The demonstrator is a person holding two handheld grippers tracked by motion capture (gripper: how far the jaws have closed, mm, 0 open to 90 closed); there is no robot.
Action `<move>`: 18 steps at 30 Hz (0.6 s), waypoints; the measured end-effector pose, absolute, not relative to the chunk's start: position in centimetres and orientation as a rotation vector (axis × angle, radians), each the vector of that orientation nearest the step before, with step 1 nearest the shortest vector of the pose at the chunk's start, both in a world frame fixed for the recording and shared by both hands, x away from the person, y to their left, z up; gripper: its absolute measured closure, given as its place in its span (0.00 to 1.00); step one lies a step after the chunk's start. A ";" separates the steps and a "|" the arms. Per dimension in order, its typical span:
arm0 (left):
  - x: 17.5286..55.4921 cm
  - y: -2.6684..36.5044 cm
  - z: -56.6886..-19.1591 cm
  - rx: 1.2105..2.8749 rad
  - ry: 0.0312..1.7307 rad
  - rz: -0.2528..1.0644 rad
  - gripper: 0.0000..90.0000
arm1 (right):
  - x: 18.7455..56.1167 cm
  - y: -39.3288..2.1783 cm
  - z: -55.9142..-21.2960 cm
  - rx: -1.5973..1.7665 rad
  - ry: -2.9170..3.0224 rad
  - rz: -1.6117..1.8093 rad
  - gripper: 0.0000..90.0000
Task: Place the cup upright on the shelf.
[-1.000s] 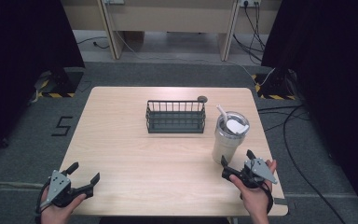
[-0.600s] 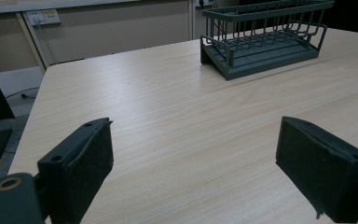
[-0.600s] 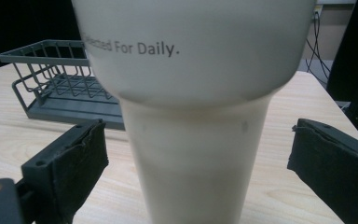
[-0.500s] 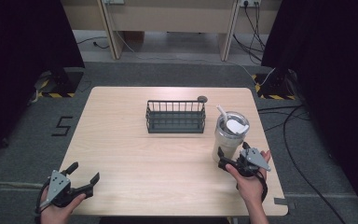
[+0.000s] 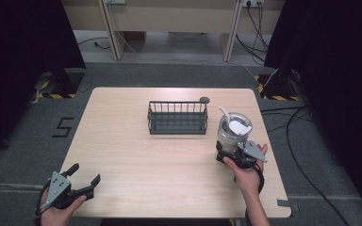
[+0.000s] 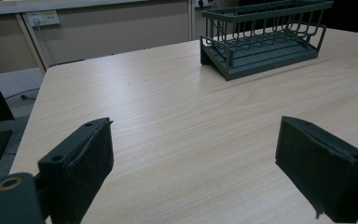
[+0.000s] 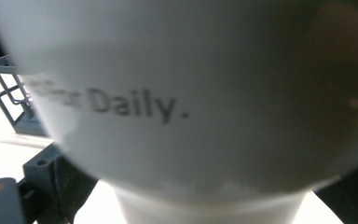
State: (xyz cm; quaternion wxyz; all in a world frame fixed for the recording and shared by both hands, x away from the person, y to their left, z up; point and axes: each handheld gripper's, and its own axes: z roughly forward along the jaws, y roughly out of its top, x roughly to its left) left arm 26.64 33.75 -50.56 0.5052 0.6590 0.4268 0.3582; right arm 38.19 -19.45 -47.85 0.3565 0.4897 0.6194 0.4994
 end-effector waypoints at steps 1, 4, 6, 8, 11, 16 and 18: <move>26.6 33.7 -50.6 1.592 1.029 0.865 0.12 | 38.3 -19.4 -47.9 1.269 1.596 1.296 0.06; 26.6 33.7 -50.6 1.592 1.028 0.865 0.12 | 38.5 -19.4 -47.9 1.266 1.591 1.309 0.08; 26.7 33.7 -50.6 1.592 1.028 0.862 0.12 | 38.6 -19.5 -48.0 1.253 1.587 1.306 0.09; 26.7 33.7 -50.6 1.595 1.028 0.861 0.12 | 38.5 -19.5 -48.0 1.249 1.585 1.306 0.09; 26.7 33.6 -50.6 1.596 1.024 0.861 0.12 | 38.5 -19.4 -47.9 1.250 1.590 1.299 0.09; 26.7 33.7 -50.6 1.595 1.026 0.859 0.12 | 38.6 -19.5 -47.7 1.256 1.600 1.289 0.09; 26.7 33.7 -50.6 1.594 1.027 0.858 0.12 | 38.6 -19.5 -47.6 1.257 1.606 1.283 0.09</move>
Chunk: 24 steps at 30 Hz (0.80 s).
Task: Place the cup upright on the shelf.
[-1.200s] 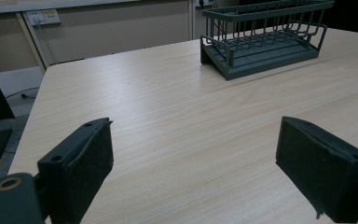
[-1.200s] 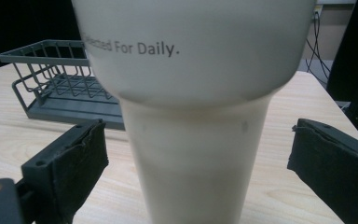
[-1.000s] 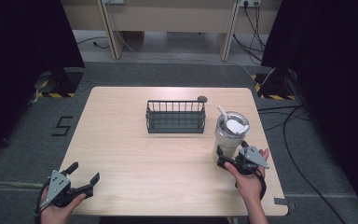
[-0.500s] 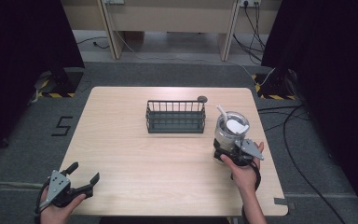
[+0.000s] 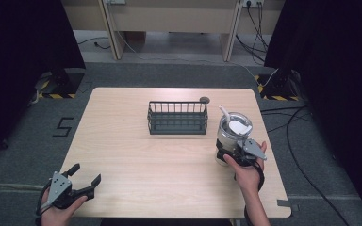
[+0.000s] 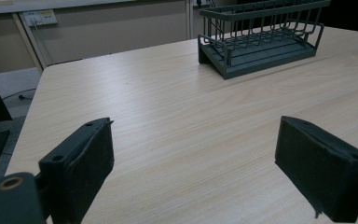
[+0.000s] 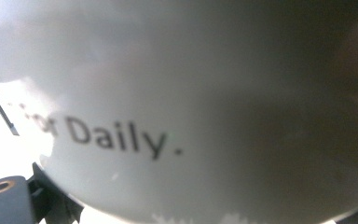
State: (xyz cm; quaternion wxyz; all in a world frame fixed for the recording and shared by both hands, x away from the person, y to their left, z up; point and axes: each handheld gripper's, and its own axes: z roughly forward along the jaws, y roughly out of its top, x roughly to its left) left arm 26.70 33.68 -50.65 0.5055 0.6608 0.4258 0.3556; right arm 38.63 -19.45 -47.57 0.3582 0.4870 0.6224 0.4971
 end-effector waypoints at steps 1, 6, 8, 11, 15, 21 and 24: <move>26.7 33.7 -50.6 1.593 1.028 0.858 0.12 | 38.7 -19.5 -47.5 1.254 1.609 1.279 0.10; 26.7 33.7 -50.6 1.591 1.029 0.857 0.12 | 38.8 -19.4 -47.3 1.254 1.618 1.269 0.10; 26.7 33.7 -50.6 1.590 1.030 0.858 0.12 | 38.8 -19.5 -47.3 1.261 1.617 1.272 0.10; 26.7 33.7 -50.6 1.588 1.031 0.858 0.12 | 38.9 -19.5 -47.1 1.272 1.614 1.281 0.10; 26.7 33.7 -50.6 1.585 1.030 0.859 0.12 | 39.0 -19.3 -46.6 1.263 1.610 1.277 0.10; 26.7 33.8 -50.6 1.583 1.034 0.861 0.12 | 39.2 -18.9 -45.9 1.250 1.601 1.282 0.10; 26.7 33.8 -50.6 1.579 1.034 0.862 0.12 | 39.4 -18.7 -45.4 1.239 1.601 1.289 0.10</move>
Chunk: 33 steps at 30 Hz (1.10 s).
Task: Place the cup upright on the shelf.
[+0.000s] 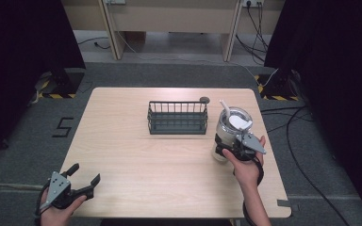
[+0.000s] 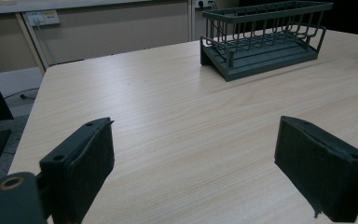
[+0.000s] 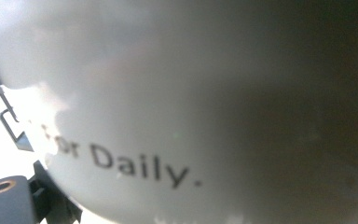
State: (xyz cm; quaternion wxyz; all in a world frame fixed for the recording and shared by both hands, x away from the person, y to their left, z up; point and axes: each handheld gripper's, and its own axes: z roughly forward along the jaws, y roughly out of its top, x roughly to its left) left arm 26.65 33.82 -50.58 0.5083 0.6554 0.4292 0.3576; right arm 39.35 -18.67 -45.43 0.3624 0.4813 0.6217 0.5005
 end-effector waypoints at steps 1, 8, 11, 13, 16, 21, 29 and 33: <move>26.6 33.8 -50.6 1.579 1.034 0.862 0.12 | 39.4 -18.6 -45.3 1.237 1.601 1.290 0.10; 26.6 33.8 -50.5 1.579 1.035 0.862 0.12 | 40.0 -17.9 -44.2 1.212 1.602 1.300 0.10; 26.6 33.9 -50.5 1.579 1.037 0.861 0.12 | 40.2 -17.6 -43.7 1.206 1.600 1.305 0.10; 26.6 33.9 -50.5 1.578 1.037 0.862 0.12 | 40.3 -17.4 -43.4 1.199 1.602 1.307 0.10; 26.6 33.9 -50.5 1.578 1.037 0.862 0.12 | 40.5 -17.1 -43.1 1.192 1.603 1.311 0.10; 26.6 33.9 -50.5 1.576 1.039 0.861 0.13 | 40.9 -16.5 -42.6 1.183 1.604 1.320 0.10; 26.6 34.0 -50.5 1.575 1.038 0.861 0.13 | 41.4 -15.6 -41.6 1.161 1.606 1.340 0.10; 26.6 34.0 -50.5 1.574 1.039 0.862 0.13 | 41.8 -15.2 -41.2 1.161 1.601 1.349 0.10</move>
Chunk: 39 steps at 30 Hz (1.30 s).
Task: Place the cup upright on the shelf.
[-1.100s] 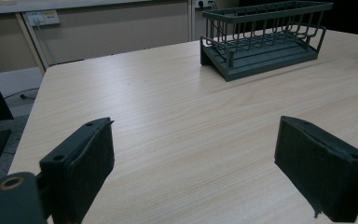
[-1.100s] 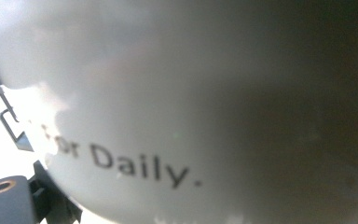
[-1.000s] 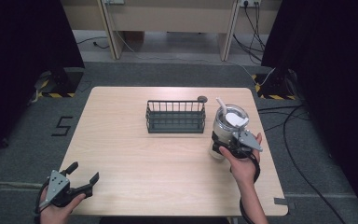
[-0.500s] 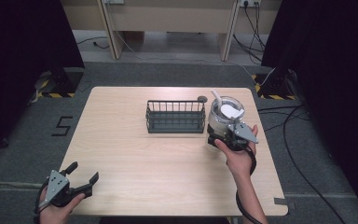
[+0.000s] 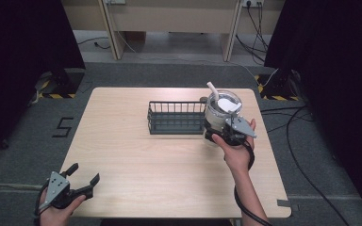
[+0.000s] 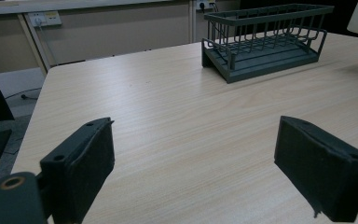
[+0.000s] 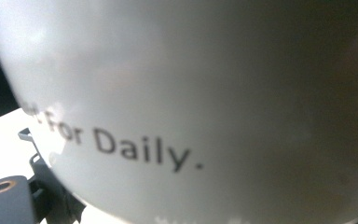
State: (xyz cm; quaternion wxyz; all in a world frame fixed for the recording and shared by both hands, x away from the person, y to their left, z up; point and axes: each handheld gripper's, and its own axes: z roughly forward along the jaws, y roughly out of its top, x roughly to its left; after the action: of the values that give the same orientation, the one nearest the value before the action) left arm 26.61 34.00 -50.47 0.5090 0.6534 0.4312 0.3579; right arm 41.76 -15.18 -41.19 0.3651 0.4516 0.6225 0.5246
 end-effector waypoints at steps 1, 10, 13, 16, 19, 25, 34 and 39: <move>26.6 34.0 -50.5 1.570 1.039 0.863 0.13 | 41.8 -15.1 -41.1 1.160 1.602 1.351 0.10; 26.6 34.0 -50.5 1.571 1.039 0.863 0.13 | 42.5 -14.0 -40.2 1.140 1.606 1.373 0.10; 26.6 34.1 -50.4 1.570 1.038 0.864 0.13 | 42.7 -13.7 -40.0 1.140 1.605 1.383 0.10; 26.6 34.1 -50.4 1.569 1.039 0.863 0.13 | 42.9 -13.3 -39.8 1.133 1.607 1.383 0.10; 26.6 34.1 -50.4 1.570 1.038 0.863 0.13 | 43.1 -13.0 -39.5 1.130 1.612 1.391 0.10; 26.6 34.1 -50.4 1.569 1.039 0.862 0.13 | 43.5 -12.3 -39.1 1.121 1.617 1.398 0.10; 26.6 34.1 -50.4 1.568 1.038 0.861 0.13 | 43.9 -11.6 -38.5 1.114 1.616 1.412 0.10; 26.6 34.1 -50.4 1.567 1.038 0.861 0.13 | 44.1 -11.2 -38.2 1.114 1.614 1.423 0.10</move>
State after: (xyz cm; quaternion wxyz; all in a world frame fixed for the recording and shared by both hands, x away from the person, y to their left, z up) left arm 26.60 34.07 -50.40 0.5117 0.6512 0.4313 0.3580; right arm 44.13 -11.19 -38.21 0.3517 0.4305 0.6235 0.5497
